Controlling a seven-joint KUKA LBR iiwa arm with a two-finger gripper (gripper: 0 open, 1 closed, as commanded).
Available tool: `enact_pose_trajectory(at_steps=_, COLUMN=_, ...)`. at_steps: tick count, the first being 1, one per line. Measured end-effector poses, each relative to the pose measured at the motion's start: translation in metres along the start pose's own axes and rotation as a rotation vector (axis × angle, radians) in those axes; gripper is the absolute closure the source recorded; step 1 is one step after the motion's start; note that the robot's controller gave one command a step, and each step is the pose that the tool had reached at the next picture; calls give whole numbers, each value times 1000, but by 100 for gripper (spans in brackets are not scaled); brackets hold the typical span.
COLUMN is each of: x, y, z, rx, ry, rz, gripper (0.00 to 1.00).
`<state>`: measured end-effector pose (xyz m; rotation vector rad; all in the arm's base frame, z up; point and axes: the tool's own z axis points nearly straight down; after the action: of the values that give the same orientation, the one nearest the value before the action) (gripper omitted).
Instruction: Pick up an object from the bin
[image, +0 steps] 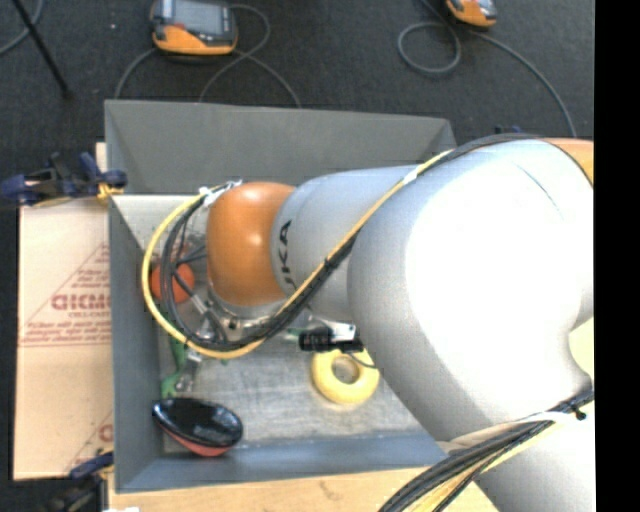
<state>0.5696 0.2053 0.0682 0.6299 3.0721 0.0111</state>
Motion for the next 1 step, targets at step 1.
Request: enact_pose_trajectory(at_steps=1, x=-8, y=5, z=-2, rx=7, ry=2, rz=90, gripper=0)
